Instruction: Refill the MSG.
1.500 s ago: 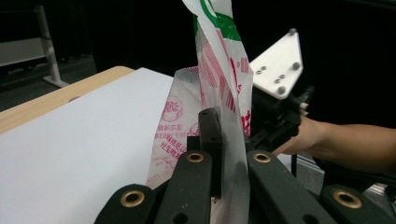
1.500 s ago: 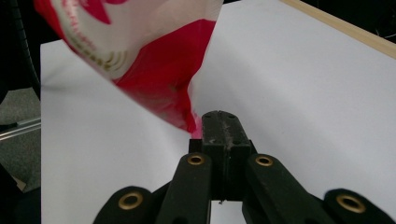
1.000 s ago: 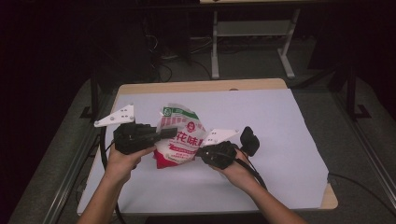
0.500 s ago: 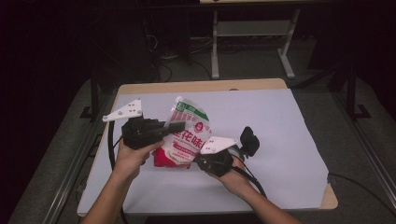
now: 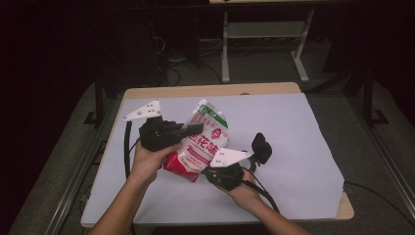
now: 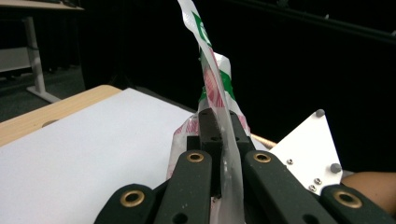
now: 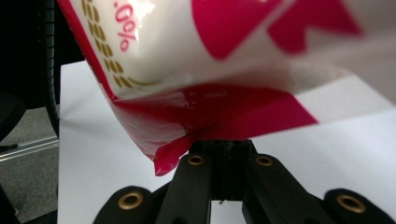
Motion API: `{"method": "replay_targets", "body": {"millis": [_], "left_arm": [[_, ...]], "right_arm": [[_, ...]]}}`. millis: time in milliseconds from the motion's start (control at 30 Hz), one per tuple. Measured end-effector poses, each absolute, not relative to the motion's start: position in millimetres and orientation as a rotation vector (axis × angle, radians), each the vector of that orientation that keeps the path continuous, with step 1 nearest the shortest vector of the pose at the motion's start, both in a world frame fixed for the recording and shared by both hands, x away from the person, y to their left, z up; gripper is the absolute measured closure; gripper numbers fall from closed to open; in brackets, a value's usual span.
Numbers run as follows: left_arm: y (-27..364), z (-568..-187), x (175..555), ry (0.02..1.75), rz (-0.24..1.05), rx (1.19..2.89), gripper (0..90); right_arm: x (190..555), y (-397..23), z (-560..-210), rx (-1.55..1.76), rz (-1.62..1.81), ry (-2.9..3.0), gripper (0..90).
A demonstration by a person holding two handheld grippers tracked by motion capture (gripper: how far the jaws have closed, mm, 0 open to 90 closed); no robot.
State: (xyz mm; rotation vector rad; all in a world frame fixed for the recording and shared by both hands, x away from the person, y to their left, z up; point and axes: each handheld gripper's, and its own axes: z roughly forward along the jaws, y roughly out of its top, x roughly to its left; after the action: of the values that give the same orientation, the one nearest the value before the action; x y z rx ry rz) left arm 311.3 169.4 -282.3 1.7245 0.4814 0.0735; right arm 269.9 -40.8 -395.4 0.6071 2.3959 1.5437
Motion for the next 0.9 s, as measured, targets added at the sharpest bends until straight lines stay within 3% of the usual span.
{"method": "replay_targets", "body": {"millis": [900], "left_arm": [[130.0,-284.1,329.2,0.472,-0.039,1.829,90.0]], "right_arm": [[258.2,-53.8,-401.4,0.637,1.493,2.371,90.0]]}}
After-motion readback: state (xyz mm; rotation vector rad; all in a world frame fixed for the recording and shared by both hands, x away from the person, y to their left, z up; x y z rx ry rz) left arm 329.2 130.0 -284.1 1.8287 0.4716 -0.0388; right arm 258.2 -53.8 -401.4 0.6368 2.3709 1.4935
